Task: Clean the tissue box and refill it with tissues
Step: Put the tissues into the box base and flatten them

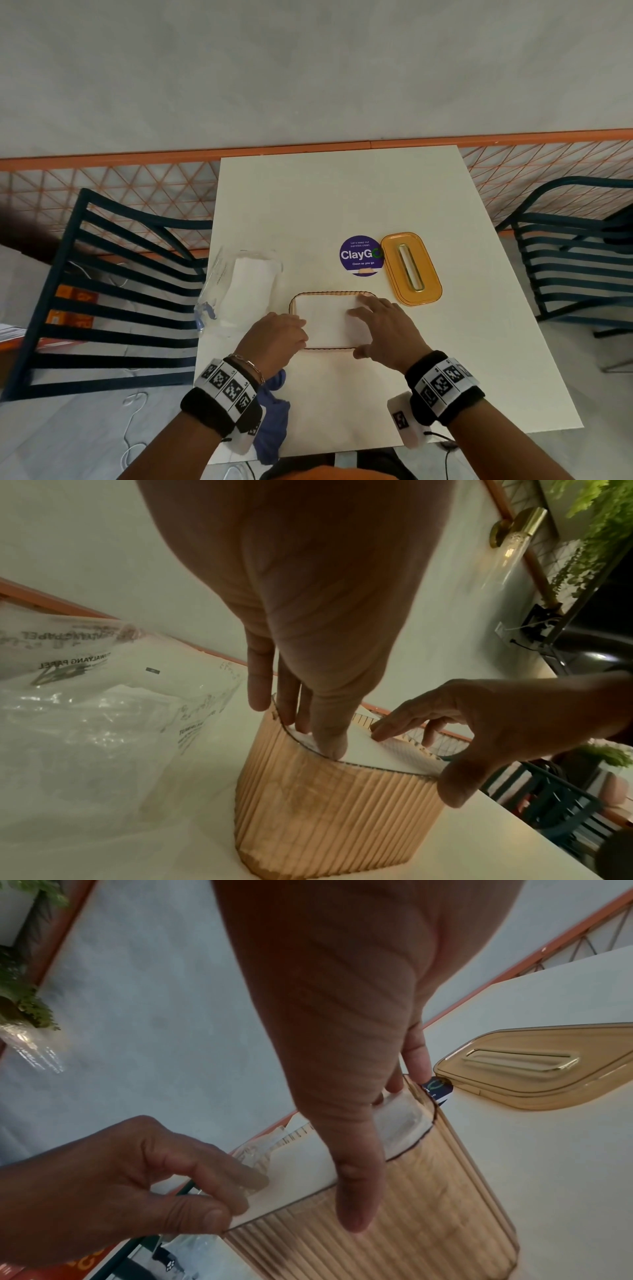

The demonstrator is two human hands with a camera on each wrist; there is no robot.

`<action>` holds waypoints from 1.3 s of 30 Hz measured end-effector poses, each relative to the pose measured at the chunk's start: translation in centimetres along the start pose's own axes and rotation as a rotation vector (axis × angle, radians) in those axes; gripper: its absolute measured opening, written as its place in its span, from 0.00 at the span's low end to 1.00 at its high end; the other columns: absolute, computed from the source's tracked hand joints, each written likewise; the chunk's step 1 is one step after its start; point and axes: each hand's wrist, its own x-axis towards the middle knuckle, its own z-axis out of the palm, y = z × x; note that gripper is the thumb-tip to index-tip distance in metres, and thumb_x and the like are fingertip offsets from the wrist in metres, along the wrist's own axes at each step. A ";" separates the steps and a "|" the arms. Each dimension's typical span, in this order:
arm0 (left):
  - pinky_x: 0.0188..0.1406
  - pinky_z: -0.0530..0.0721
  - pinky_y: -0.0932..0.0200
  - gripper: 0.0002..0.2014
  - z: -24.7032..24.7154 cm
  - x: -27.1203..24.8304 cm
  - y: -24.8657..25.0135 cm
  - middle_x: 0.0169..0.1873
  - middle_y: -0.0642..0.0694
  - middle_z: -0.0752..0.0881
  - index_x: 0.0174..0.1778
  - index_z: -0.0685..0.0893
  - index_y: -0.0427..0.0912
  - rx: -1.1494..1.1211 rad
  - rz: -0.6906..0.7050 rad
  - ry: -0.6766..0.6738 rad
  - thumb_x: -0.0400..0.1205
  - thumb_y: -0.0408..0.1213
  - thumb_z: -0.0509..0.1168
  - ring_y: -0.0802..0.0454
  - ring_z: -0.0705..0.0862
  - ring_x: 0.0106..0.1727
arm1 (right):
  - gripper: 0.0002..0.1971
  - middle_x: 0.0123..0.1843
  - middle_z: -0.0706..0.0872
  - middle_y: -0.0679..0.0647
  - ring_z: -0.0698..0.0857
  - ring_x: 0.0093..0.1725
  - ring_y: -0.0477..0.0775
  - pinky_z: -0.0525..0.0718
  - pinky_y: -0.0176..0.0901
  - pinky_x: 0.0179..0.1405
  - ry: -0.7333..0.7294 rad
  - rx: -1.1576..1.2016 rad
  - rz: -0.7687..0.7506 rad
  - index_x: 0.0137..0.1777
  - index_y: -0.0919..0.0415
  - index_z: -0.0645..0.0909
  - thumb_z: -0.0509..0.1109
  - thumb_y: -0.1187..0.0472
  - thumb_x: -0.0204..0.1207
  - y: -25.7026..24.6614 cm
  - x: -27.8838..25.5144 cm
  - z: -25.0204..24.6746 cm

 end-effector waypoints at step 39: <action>0.76 0.76 0.50 0.26 -0.6 0.2 0.5 0.81 0.51 0.74 0.80 0.78 0.49 0.024 -0.068 -0.015 0.85 0.47 0.70 0.50 0.71 0.81 | 0.47 0.87 0.65 0.52 0.67 0.84 0.59 0.68 0.54 0.82 -0.035 0.012 -0.055 0.85 0.44 0.66 0.83 0.40 0.66 -1.9 1.4 0.3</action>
